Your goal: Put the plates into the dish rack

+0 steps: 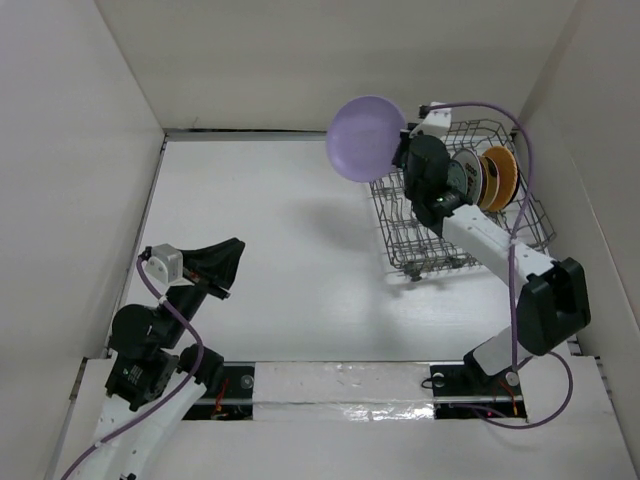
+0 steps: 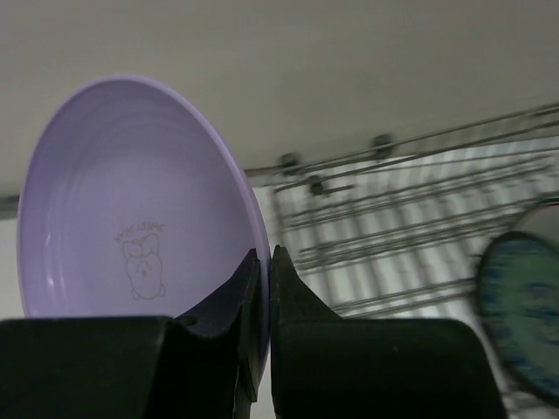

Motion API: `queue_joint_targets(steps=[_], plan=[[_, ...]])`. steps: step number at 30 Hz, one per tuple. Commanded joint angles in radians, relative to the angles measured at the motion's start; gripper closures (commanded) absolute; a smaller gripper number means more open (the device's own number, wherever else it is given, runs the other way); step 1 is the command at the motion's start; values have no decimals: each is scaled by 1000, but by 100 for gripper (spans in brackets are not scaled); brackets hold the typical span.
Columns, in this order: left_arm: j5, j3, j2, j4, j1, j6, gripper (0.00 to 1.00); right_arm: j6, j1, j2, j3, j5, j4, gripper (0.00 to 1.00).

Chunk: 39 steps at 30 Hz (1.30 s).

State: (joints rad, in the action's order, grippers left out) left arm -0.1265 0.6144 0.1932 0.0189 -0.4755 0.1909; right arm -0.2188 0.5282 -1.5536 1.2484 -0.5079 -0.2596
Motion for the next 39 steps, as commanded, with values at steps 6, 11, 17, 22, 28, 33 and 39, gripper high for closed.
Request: queue_joint_targets(steps=[6,11,17,22,28,33,39], plan=[[-39,1,-64,-57,-8,13,85,439,-111,35,34,-509,10,100],[-39,-1,-72,-54,-29,12,84,650,-145,-63,83,-619,-29,100],[-32,2,-86,-51,-38,12,83,850,-145,-174,131,-696,-107,100],[-33,2,-94,-53,-38,10,83,977,-145,-229,111,-721,-245,100],[-39,2,-84,-54,-38,12,83,990,-154,-279,112,-687,-253,100],[-33,2,-67,-48,-38,10,83,1015,-145,-339,134,-664,-267,100],[-25,1,-61,-50,-38,10,83,1113,-135,-392,149,-650,-345,100]])
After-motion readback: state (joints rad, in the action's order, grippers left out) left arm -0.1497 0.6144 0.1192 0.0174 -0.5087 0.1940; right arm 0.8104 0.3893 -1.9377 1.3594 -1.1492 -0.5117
